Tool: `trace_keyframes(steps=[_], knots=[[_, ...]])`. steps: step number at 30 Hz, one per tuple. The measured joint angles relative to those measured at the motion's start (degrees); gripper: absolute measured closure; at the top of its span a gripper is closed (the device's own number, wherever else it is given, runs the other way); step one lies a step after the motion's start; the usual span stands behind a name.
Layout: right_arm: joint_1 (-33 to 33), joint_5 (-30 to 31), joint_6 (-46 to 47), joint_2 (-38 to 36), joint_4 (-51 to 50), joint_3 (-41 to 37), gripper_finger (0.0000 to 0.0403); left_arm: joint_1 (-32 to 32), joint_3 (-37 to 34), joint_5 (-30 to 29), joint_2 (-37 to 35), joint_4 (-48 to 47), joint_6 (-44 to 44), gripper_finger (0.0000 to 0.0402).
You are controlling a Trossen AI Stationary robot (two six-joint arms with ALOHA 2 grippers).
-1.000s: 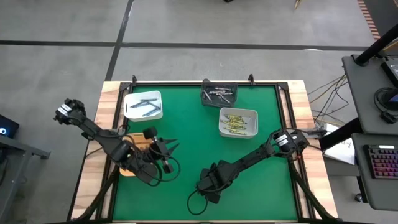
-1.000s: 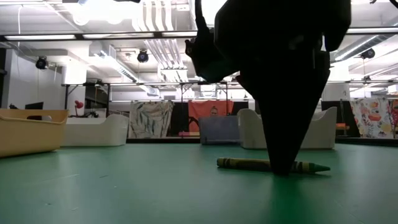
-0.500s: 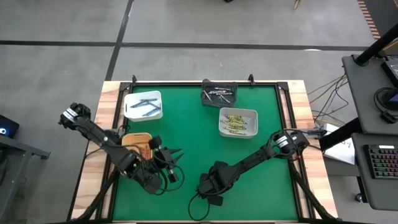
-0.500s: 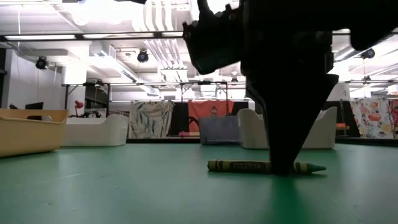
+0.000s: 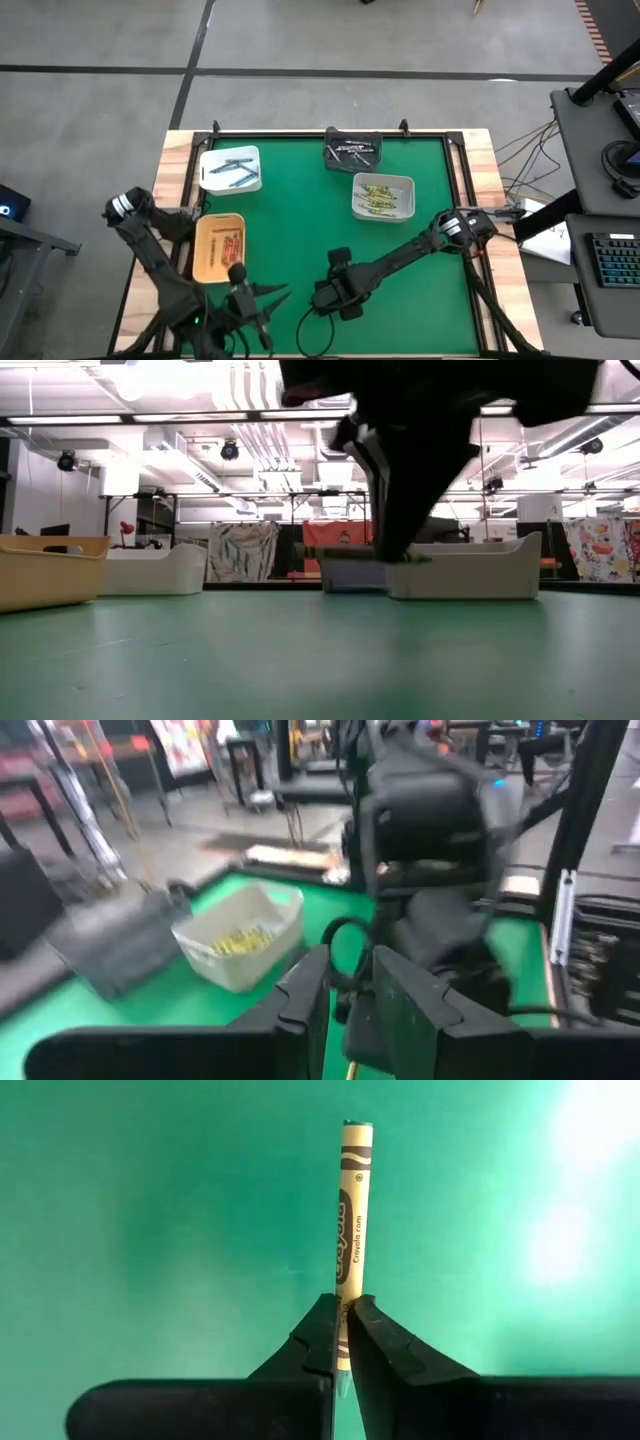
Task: Sort crayons
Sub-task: Put the green crayon into the gray bin
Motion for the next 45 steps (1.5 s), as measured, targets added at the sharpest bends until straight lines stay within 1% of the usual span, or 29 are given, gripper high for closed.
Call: trace_keyframes(steps=[5,10,15,19,22,29,34,35,38,41,45], knots=[[-1.87,1.50,-7.23,-0.31,-3.92,2.55,0.0391,-1.27,10.81,-5.95,4.55,-7.97,4.24,0.0338],[-4.78,1.44,-12.23,-2.32,-6.02,2.84,0.0391,-1.25,20.58,-7.73,7.07,-20.20,4.55,0.0338],[-8.23,1.45,-15.50,-6.17,-7.65,1.85,0.0391,-1.25,26.25,-8.33,7.39,-29.37,4.01,0.0338],[-11.35,1.24,-17.90,-10.66,-7.61,0.25,0.0391,-1.19,28.15,-8.31,7.39,-35.16,3.36,0.0338],[-14.51,0.44,-19.05,-14.91,-7.07,-2.32,0.0391,-1.11,28.90,-8.50,7.35,-40.21,0.25,0.0338],[-23.25,0.03,-20.73,-26.49,-5.30,-11.04,0.0391,-0.93,28.07,-8.79,7.20,-51.28,-10.15,0.0338],[-29.52,-3.93,-23.86,-34.21,-1.61,-18.71,0.0391,0.01,27.48,-8.85,7.17,-59.92,-19.45,0.0342],[-30.45,-4.32,-24.15,-35.59,-0.43,-20.52,0.0391,0.69,27.28,-8.92,7.07,-59.78,-19.76,0.0346],[-32.69,-4.42,-25.38,-39.51,2.21,-25.65,0.0391,3.49,26.81,-8.99,6.46,-59.85,-16.77,0.0361],[-34.14,-5.74,-25.57,-43.14,4.86,-30.95,0.0391,7.64,26.70,-8.36,5.64,-59.89,-13.07,0.0377],[-34.41,-6.99,-23.65,-47.64,7.97,-37.56,0.0391,13.98,26.68,-7.04,4.11,-59.90,-7.90,0.0398]])
